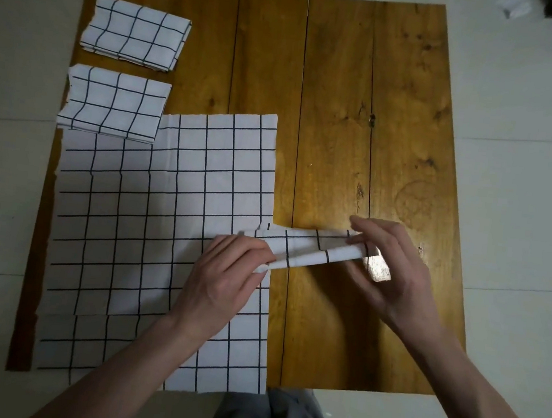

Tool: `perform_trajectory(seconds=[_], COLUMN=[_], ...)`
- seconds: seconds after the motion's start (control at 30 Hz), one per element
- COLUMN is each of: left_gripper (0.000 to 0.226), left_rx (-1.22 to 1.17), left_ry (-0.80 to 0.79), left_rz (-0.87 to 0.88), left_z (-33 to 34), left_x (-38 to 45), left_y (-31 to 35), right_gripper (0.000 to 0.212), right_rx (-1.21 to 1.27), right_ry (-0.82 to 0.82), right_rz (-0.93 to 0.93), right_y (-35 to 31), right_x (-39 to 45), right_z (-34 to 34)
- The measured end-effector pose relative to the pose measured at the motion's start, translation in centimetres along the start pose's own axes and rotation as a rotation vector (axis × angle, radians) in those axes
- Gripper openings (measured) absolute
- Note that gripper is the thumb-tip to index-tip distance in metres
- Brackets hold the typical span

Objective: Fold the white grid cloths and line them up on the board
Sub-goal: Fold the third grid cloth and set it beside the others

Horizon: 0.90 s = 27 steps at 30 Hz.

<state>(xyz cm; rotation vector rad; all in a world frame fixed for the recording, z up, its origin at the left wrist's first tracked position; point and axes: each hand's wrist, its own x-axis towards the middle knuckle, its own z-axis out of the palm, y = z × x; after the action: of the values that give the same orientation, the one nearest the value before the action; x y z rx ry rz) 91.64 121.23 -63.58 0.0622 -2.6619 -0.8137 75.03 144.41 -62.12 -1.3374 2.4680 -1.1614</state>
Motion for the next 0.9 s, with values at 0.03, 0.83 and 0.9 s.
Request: perform_trajectory(seconds=[0.03, 0.83, 0.9], left_gripper=[0.014, 0.035, 0.034], left_rx=[0.000, -0.771, -0.793], left_ry=[-0.002, -0.010, 0.002], left_rz=[-0.015, -0.963, -0.977], left_z=[0.1, -0.8, -0.4], left_x=[-0.2, 3.9, 3.9], left_y=[-0.1, 1.1, 1.1], right_gripper=[0.054, 0.019, 0.029], right_rx=[0.014, 0.715, 0.770], right_ry=[0.000, 0.028, -0.024], right_rz=[0.047, 0.834, 0.871], right_y=[0.1, -1.7, -1.9], right_x=[-0.1, 2.1, 2.3], right_z=[0.1, 0.4, 0.5])
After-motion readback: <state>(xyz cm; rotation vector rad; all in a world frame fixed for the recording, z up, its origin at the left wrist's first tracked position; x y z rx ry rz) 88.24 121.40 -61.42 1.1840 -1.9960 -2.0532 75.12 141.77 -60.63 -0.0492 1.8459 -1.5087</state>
